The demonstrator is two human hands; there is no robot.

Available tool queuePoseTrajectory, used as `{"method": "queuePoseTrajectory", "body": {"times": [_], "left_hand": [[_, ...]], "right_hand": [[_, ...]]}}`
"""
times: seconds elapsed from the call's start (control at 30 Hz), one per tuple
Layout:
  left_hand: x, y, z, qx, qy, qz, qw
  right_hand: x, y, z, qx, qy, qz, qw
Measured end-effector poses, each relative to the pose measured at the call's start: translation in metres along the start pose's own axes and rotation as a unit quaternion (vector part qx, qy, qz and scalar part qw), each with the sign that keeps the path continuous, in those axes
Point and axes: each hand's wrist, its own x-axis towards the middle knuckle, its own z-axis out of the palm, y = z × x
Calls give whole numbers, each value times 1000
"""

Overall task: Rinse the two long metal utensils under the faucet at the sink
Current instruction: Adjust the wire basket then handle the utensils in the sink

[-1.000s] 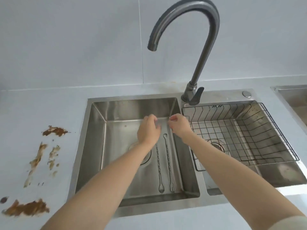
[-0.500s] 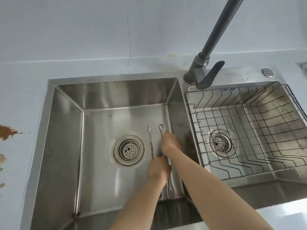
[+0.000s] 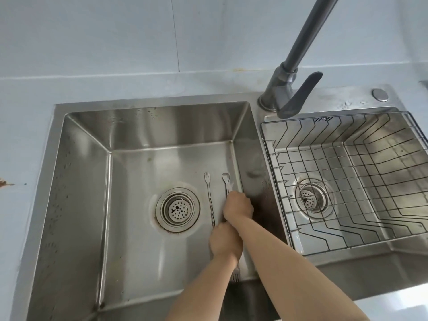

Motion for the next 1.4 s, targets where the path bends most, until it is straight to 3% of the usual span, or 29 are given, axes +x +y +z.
{"method": "queuePoseTrajectory", "body": {"times": [0.27, 0.37, 0.57, 0.67, 0.8, 0.93, 1.17, 1.3, 1.4], "left_hand": [[-23, 1, -21, -75, 29, -26, 996], [-35, 5, -34, -22, 43, 15, 999], [-59, 20, -73, -66, 117, 105, 985], [-70, 29, -93, -72, 155, 154, 973], [-84, 51, -112, -24, 184, 213, 959], [-91, 87, -115, 48, 190, 272, 942], [-77, 163, -78, 185, 153, 327, 914], [-71, 199, -46, 248, 128, 324, 904], [-64, 212, -25, 283, 103, 307, 903]], "right_hand": [[-25, -10, -23, 39, 0, -14, 999], [-40, -18, -44, 58, 20, -39, 997], [-73, -31, -102, 102, 96, -76, 987], [-88, -27, -127, 184, 147, -93, 967], [-107, -3, -160, 338, 214, -71, 914], [-112, 43, -186, 388, 253, -60, 884], [-85, 150, -225, 248, 224, -48, 941], [-64, 206, -234, 40, 143, -67, 987], [-54, 231, -234, -134, 112, -100, 980]]}}
